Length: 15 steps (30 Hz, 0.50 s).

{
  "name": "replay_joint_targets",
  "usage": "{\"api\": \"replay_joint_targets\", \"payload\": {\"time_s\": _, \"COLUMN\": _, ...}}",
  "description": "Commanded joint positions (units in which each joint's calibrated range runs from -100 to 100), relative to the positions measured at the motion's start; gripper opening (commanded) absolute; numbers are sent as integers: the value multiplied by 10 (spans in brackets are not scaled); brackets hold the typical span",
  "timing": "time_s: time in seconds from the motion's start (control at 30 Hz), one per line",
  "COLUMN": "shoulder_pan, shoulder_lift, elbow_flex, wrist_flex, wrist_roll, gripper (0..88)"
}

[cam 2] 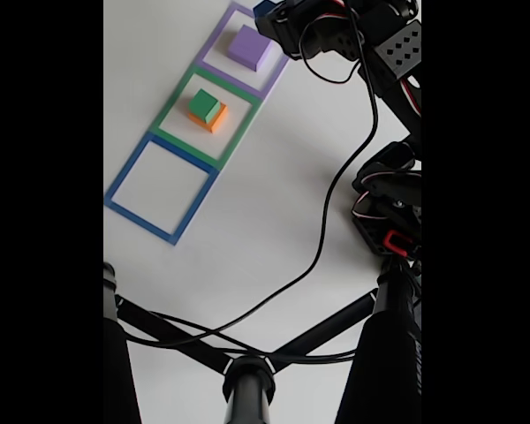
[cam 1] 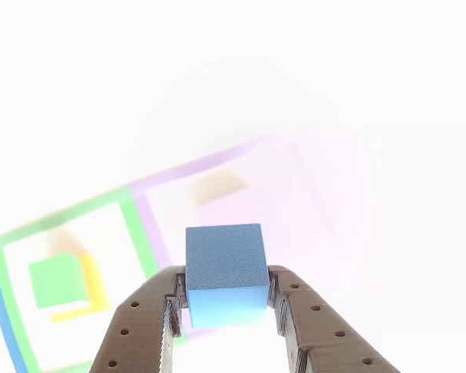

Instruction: Tower of hanoi

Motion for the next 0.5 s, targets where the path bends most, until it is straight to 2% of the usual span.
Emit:
{"api": "replay_joint_targets", "payload": {"time_s": 0.0, "shoulder_pan": -24, "shoulder_lift": -28, "elbow_flex": -157, "wrist_flex": 158, "wrist_roll": 0, "gripper": 44}}
{"api": "replay_joint_targets", "payload": {"time_s": 0.2, "shoulder_pan": -67, "shoulder_lift": -45, "elbow_flex": -268, "wrist_flex": 285, "wrist_roll": -25, "gripper": 43}}
{"api": "replay_joint_targets", "payload": {"time_s": 0.47, "shoulder_pan": -132, "shoulder_lift": -72, "elbow_flex": -345, "wrist_flex": 376, "wrist_roll": -57, "gripper": 42}}
